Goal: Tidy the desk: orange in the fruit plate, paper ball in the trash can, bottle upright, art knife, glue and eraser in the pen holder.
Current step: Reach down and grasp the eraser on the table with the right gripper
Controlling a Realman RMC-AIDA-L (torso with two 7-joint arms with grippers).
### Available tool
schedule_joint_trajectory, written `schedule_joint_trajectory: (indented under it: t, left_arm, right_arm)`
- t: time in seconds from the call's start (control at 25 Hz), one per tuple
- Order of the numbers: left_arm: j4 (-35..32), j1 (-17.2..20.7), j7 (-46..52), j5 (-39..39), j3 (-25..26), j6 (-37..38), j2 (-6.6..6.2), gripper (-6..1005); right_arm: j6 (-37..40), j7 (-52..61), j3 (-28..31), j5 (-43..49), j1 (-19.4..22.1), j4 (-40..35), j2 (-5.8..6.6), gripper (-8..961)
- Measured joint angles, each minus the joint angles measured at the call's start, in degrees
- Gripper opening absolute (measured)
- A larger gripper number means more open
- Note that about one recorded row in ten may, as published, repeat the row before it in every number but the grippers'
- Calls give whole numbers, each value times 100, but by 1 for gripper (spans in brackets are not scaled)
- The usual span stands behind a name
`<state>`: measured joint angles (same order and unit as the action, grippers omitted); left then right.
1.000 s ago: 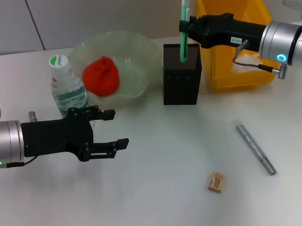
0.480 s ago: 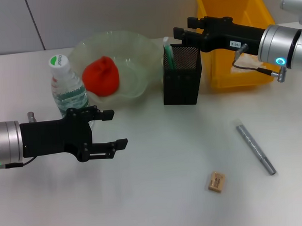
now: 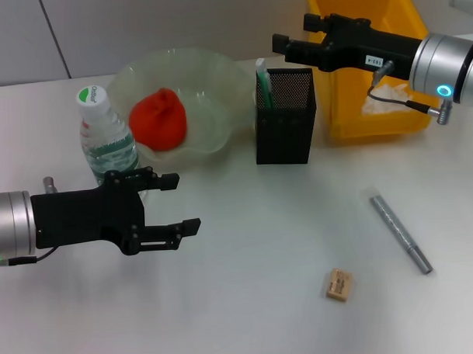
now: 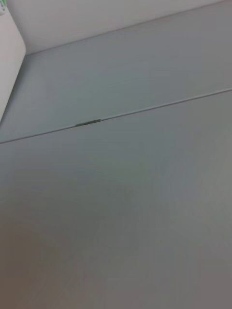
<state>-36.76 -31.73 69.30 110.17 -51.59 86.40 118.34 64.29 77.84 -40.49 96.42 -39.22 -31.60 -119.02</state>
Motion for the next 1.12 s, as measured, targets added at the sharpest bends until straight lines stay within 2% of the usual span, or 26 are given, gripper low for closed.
schedule_joint_trajectory:
  t: [0.2, 0.4, 0.44, 0.48, 0.6, 0.64, 0.68, 0.92, 1.12]
  left_arm:
    - [15, 0, -11, -53, 0, 0, 4, 799]
    - [27, -3, -25, -67, 0, 0, 5, 799]
    - [28, -6, -25, -73, 0, 0, 5, 799]
    - [28, -6, -25, -73, 0, 0, 5, 799]
    - [28, -2, -26, -129, -6, 0, 5, 799]
    - [29, 0, -28, -160, -12, 3, 5, 799]
    - [29, 0, -28, -160, -12, 3, 5, 799]
    - [30, 8, -30, -170, -1, 3, 5, 799]
    - [30, 35, -31, -190, 0, -6, 4, 799]
  right_arm:
    - [254, -38, -7, -506, 117, -34, 1, 826]
    - [1377, -130, 12, -1164, 393, -258, 18, 827]
    - [1915, -121, 14, -1303, 505, -367, 46, 827]
    - [1915, -121, 14, -1303, 505, -367, 46, 827]
    - [2664, -57, -25, -1311, 645, -505, 131, 826]
    - [3038, -29, -72, -1227, 705, -523, 222, 826]
    - [3038, -29, -72, -1227, 705, -523, 222, 826]
    - [3786, 294, -129, -232, 749, -662, 539, 825]
    - [4196, 732, -129, 819, 761, -1273, 578, 824]
